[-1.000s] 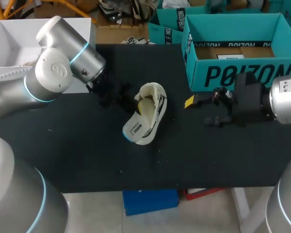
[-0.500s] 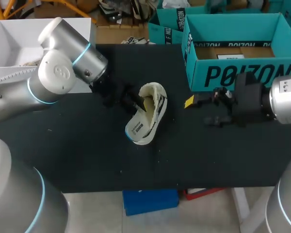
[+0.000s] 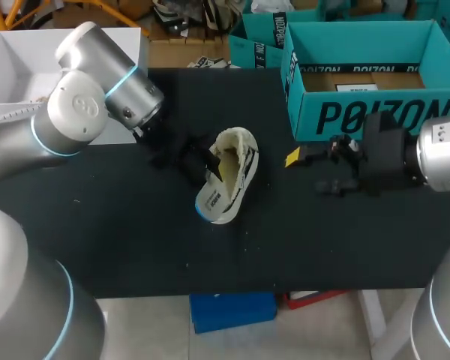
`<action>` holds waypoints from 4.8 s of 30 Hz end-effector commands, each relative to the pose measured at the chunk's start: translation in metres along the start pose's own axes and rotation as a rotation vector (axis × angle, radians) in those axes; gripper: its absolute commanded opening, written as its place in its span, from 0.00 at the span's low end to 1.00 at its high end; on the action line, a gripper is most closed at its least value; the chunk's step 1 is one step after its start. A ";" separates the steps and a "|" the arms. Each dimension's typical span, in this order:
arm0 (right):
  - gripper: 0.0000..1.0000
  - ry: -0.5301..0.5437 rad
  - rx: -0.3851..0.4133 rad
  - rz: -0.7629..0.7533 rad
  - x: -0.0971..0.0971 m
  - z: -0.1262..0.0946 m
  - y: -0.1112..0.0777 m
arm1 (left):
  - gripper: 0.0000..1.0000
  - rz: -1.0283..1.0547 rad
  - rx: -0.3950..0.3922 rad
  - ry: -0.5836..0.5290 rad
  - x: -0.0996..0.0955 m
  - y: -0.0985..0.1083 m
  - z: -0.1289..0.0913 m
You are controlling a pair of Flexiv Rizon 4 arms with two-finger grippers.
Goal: Take the shoe out of the shoebox, open the shoe tongue, remove and reinsert the insole, then place the shoe into the shoebox
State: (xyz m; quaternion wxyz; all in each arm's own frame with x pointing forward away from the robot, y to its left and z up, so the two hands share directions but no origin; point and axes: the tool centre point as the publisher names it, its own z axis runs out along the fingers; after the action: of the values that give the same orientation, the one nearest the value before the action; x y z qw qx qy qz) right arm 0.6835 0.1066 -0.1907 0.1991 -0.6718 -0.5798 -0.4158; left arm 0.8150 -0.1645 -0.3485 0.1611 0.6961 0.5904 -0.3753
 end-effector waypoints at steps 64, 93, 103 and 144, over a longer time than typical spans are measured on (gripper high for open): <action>1.00 -0.001 0.000 0.000 0.000 0.000 0.000 | 0.00 0.006 -0.149 -0.029 0.012 0.037 0.002; 1.00 -0.001 0.000 0.000 0.000 0.000 0.000 | 0.00 0.056 0.020 -0.002 0.001 -0.013 0.005; 1.00 -0.001 0.000 0.000 0.000 0.000 0.000 | 0.00 0.053 0.029 0.006 0.005 -0.010 0.006; 1.00 -0.001 0.000 0.000 0.000 0.000 0.000 | 0.83 0.014 0.012 0.116 0.014 0.007 0.019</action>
State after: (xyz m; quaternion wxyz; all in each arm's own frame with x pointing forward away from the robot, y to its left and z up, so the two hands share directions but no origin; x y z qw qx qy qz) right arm 0.6835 0.1065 -0.1906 0.1992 -0.6719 -0.5798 -0.4156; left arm 0.8115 -0.1714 -0.3787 0.1337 0.7198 0.5943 -0.3329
